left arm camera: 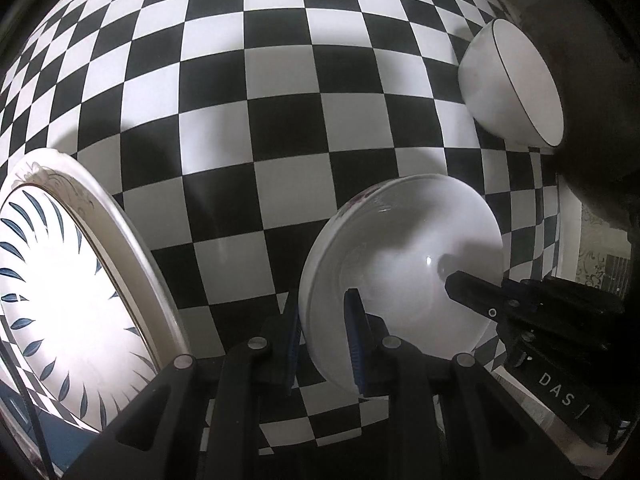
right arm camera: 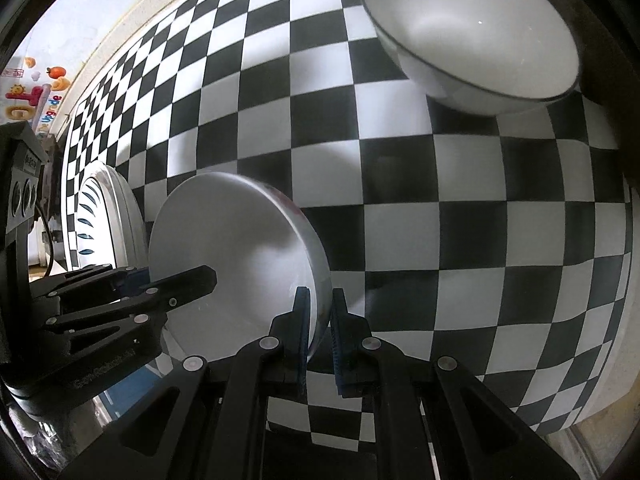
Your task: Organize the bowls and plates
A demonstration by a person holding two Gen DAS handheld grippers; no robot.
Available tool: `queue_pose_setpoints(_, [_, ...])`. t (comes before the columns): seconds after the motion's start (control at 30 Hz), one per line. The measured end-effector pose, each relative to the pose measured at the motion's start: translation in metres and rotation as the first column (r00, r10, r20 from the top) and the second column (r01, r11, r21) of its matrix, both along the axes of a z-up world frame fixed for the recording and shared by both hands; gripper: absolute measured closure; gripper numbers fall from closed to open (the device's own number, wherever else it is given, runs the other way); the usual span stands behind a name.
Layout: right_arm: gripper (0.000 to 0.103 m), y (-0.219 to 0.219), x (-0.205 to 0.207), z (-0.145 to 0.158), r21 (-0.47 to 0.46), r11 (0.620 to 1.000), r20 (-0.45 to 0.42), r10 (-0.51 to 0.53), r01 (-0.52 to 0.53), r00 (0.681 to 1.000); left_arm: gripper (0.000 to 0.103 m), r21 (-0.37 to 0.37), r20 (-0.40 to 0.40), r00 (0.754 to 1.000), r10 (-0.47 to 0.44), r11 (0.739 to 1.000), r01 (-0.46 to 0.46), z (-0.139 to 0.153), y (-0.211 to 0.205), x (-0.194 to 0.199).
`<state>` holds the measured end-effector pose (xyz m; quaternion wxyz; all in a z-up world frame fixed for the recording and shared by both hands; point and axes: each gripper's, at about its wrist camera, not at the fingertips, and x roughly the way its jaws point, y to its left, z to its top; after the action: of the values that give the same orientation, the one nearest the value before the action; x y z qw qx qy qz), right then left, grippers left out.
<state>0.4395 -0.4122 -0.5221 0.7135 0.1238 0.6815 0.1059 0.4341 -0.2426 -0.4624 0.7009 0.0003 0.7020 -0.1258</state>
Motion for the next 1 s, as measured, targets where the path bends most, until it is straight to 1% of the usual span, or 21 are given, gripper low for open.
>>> queue_pose_setpoints(0.17, [0.091, 0.003, 0.004, -0.002, 0.012, 1.0, -0.018, 0.002, -0.002, 1.0, 0.084, 0.014, -0.003, 1.0, 0.007, 1.0, -0.007, 0.0, -0.004, -0.001])
queue_pose_setpoints(0.27, [0.091, -0.001, 0.003, 0.01, 0.004, 1.0, 0.013, -0.013, 0.013, 1.0, 0.084, 0.061, 0.061, 0.998, 0.033, 0.997, -0.037, 0.019, 0.001, -0.006])
queue_pose_setpoints(0.3, [0.088, -0.006, 0.001, 0.018, 0.005, 1.0, 0.033, -0.027, 0.027, 0.999, 0.084, 0.067, 0.083, 0.996, 0.04, 0.997, -0.045, 0.027, 0.003, -0.008])
queue_pose_setpoints(0.33, [0.082, -0.01, 0.0, 0.023, 0.009, 0.999, 0.047, -0.043, 0.042, 0.998, 0.083, 0.068, 0.11, 0.993, 0.046, 0.996, -0.053, 0.037, 0.003, -0.01])
queue_pose_setpoints(0.37, [0.08, -0.015, -0.002, 0.029, 0.011, 0.998, 0.064, -0.066, 0.066, 0.996, 0.083, 0.069, 0.141, 0.989, 0.047, 0.996, -0.057, 0.047, 0.003, -0.01])
queue_pose_setpoints(0.43, [0.079, -0.028, -0.004, 0.044, -0.01, 0.991, 0.122, -0.129, 0.131, 0.984, 0.08, 0.065, 0.2, 0.979, 0.032, 0.997, -0.046, 0.067, -0.006, -0.006])
queue_pose_setpoints(0.47, [0.079, -0.034, -0.005, 0.049, -0.014, 0.986, 0.145, -0.162, 0.165, 0.976, 0.076, 0.064, 0.218, 0.976, 0.019, 0.997, -0.034, 0.072, -0.012, -0.003])
queue_pose_setpoints(0.53, [0.079, -0.048, -0.003, 0.057, 0.006, 0.971, 0.179, -0.237, 0.24, 0.955, 0.075, 0.047, 0.24, 0.971, -0.008, 0.999, -0.003, 0.08, -0.028, 0.011])
queue_pose_setpoints(0.63, [0.079, -0.063, 0.007, 0.062, -0.003, 0.953, 0.21, -0.297, 0.304, 0.932, 0.075, -0.011, 0.218, 0.976, -0.029, 0.999, 0.032, 0.081, -0.058, 0.043])
queue_pose_setpoints(0.73, [0.079, -0.074, 0.016, 0.061, -0.031, 0.936, 0.232, -0.333, 0.349, 0.914, 0.075, -0.062, 0.175, 0.983, -0.05, 0.996, 0.061, 0.074, -0.087, 0.076])
queue_pose_setpoints(0.83, [0.079, -0.089, 0.022, 0.061, -0.064, 0.924, 0.255, -0.35, 0.377, 0.901, 0.075, -0.083, 0.123, 0.99, -0.07, 0.993, 0.081, 0.06, -0.114, 0.104])
queue_pose_setpoints(0.97, [0.079, -0.092, 0.035, 0.063, -0.111, 0.917, 0.291, -0.34, 0.384, 0.895, 0.075, -0.041, 0.065, 0.991, -0.112, 0.992, 0.115, 0.035, -0.141, 0.13])
queue_pose_setpoints(1.0, [0.079, -0.092, 0.037, 0.063, -0.122, 0.917, 0.294, -0.332, 0.38, 0.896, 0.075, -0.014, 0.054, 0.99, -0.128, 0.991, 0.129, 0.028, -0.147, 0.135])
